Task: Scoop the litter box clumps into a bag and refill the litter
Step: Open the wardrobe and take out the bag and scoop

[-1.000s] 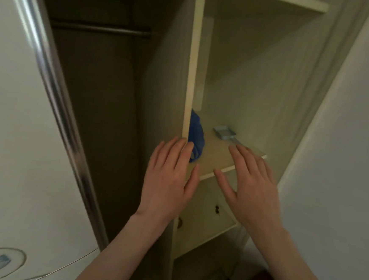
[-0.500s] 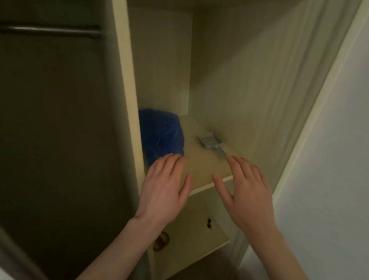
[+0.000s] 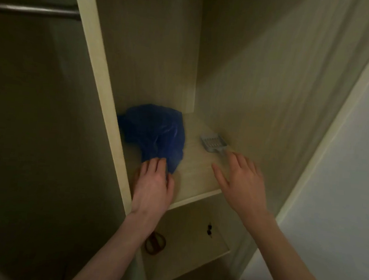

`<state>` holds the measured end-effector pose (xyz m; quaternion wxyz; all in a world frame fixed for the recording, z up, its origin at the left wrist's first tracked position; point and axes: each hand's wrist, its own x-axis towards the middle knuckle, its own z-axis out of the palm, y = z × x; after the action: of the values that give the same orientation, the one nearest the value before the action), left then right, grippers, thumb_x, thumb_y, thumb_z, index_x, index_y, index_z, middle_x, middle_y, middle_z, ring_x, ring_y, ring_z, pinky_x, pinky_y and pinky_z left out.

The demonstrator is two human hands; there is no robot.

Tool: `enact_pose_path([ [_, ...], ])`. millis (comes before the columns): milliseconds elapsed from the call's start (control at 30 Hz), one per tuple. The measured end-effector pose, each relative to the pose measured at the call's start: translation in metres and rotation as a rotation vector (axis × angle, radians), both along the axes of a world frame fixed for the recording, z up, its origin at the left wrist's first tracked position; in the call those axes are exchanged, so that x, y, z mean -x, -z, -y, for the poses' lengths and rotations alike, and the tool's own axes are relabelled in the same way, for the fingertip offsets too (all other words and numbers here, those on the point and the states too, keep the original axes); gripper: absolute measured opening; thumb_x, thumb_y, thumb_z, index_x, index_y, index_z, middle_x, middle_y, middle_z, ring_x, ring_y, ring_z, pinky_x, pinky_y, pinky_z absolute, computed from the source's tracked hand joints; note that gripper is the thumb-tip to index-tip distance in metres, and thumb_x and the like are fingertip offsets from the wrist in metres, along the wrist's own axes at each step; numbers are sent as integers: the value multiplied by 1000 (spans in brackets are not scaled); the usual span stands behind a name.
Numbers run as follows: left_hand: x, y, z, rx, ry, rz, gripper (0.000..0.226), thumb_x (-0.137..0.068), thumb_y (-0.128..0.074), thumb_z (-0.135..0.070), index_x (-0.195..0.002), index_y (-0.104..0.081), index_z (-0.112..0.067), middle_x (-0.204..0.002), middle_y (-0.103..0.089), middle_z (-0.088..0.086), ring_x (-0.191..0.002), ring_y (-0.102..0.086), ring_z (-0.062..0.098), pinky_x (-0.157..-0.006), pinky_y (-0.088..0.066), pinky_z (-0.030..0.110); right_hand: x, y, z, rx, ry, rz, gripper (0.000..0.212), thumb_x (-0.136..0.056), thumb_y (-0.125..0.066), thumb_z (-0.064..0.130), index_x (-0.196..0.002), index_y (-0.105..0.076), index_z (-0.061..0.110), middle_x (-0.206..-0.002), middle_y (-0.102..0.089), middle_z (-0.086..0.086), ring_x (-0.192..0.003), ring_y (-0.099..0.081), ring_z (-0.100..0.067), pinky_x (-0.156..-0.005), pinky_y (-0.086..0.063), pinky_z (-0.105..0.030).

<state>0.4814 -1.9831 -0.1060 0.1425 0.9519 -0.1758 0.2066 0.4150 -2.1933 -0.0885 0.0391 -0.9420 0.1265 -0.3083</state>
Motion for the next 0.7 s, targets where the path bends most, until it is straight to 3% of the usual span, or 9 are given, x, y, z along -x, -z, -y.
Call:
enact_pose_path([
  [167,-20,9,4,101,-157,-55,47,-99,-44,-44,-137,-46,-17,-127,-60,6,-112,-60,19,-94,-54,40,-35,13,14,-4,40,-45,50,-100,-48,52,-125,-62,12,-113,-70,-10,-103,-65,-32,-86,-51,-42],
  [300,-30,14,7,58,-234,-97,37,-99,-46,-48,-122,-50,-19,-119,-61,5,-107,-59,21,-91,-51,40,-63,19,25,6,92,-143,50,-99,-47,52,-121,-63,10,-110,-70,-12,-98,-65,-33,-81,-50,-41],
  [433,-35,19,10,-23,-268,-166,43,-98,-45,-50,-124,-55,-17,-125,-61,8,-115,-56,26,-98,-44,41,-84,21,30,-42,111,-200,45,-98,-50,48,-118,-61,9,-113,-68,-15,-103,-62,-35,-83,-49,-43],
  [567,-38,18,11,-90,-281,-190,44,-97,-44,-46,-128,-56,-16,-128,-58,9,-117,-54,27,-99,-40,41,-95,25,29,-68,124,-282,46,-102,-46,41,-134,-51,8,-129,-59,-17,-118,-55,-36,-88,-48,-43],
  [700,-38,14,14,-127,-287,-226,37,-97,-48,-37,-127,-56,-15,-127,-59,8,-116,-55,25,-100,-40,39,-98,30,31,-89,151,-302,35,-103,-48,27,-129,-51,5,-124,-59,-18,-113,-57,-37,-84,-50,-41],
])
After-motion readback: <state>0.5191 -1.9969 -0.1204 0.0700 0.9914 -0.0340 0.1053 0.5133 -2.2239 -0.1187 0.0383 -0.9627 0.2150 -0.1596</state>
